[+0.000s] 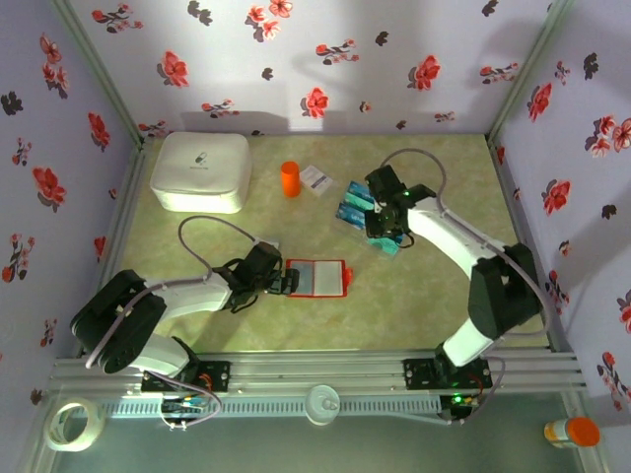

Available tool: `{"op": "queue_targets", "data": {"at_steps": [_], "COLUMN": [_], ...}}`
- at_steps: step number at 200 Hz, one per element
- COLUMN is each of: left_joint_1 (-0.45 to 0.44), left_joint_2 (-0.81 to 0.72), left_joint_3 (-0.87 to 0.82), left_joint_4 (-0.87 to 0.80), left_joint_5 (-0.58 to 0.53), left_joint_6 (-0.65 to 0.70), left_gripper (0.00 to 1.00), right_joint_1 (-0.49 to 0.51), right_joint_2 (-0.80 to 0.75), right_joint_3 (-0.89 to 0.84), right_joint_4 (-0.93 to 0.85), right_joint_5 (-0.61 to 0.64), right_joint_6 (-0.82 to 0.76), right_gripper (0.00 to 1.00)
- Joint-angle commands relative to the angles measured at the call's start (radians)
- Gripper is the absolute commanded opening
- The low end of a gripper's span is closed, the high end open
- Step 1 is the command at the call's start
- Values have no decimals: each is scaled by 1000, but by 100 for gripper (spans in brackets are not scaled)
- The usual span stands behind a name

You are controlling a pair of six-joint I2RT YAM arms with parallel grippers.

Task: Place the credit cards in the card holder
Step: Pick up the credit card from the storage box.

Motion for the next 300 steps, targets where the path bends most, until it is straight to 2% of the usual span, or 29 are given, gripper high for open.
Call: {"op": "queue_targets", "data": {"at_steps": [1,85,148,206,272,300], "left_joint_1": [5,5,4,5,4,4], "left_joint_2": [33,32,30,30,26,24], "left_joint_3": [-5,-7,-8,-11,-16,-17], "left_joint_4": [-1,2,4,8,10,8], "left_joint_5": [13,13,13,13,13,13], "left_joint_6": [-3,-3,-2,-3,-3,-5], "left_gripper": [99,99,99,99,99,99], "right_joint_1": [0,4,29,43,54,63], "right_joint_2": [59,173,232,223,171,154], "right_joint_3": [56,109,116,111,142,165], "right_joint_4": [-102,-130,-129,-130,-164,-181], "right_joint_5": [54,131,166,145,128,135], "right_joint_6": [-100,-152,-161,-172,-227,-244], "right_gripper": [30,27,29,14,8,2]}}
